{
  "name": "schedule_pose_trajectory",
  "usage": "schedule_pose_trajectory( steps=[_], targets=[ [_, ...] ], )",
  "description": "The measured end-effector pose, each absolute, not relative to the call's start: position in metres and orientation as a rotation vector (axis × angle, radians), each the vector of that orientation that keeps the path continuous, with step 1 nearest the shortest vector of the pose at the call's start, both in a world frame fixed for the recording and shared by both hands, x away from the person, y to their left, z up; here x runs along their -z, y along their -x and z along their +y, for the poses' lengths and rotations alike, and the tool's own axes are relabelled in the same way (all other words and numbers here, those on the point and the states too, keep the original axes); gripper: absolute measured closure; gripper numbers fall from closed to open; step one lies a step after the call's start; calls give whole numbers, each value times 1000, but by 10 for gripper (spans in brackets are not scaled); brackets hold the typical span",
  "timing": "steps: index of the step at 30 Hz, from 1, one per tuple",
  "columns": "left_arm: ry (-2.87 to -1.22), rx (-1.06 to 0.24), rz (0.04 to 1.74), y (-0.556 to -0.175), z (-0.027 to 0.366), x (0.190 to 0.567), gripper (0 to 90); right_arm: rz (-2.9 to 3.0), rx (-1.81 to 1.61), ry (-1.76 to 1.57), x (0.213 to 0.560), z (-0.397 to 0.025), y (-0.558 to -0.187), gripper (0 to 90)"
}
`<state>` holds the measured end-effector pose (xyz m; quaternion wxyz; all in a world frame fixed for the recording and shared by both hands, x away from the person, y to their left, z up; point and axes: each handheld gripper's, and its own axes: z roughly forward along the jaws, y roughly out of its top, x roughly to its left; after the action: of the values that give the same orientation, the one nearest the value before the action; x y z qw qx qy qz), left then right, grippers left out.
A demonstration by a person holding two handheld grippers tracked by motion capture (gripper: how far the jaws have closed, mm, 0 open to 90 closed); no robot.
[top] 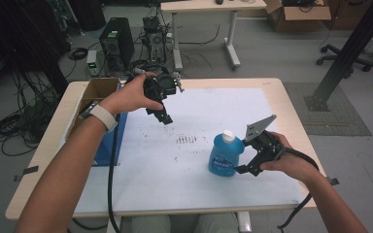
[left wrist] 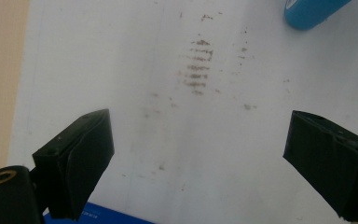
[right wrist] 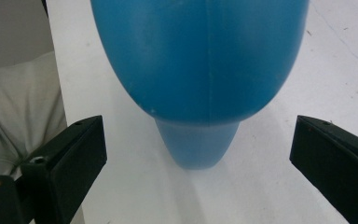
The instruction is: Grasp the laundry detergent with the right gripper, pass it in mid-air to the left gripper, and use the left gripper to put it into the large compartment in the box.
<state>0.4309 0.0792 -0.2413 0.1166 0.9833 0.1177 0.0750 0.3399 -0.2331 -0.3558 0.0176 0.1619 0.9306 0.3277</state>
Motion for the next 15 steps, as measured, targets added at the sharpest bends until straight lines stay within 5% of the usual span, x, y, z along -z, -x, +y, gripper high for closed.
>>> schedule_pose_trajectory(
  steps=[15],
  targets=[
    [-2879,-219,350,-430,78,242,86,2840,-1100,-492,362,-235,-338,34]
  ],
)
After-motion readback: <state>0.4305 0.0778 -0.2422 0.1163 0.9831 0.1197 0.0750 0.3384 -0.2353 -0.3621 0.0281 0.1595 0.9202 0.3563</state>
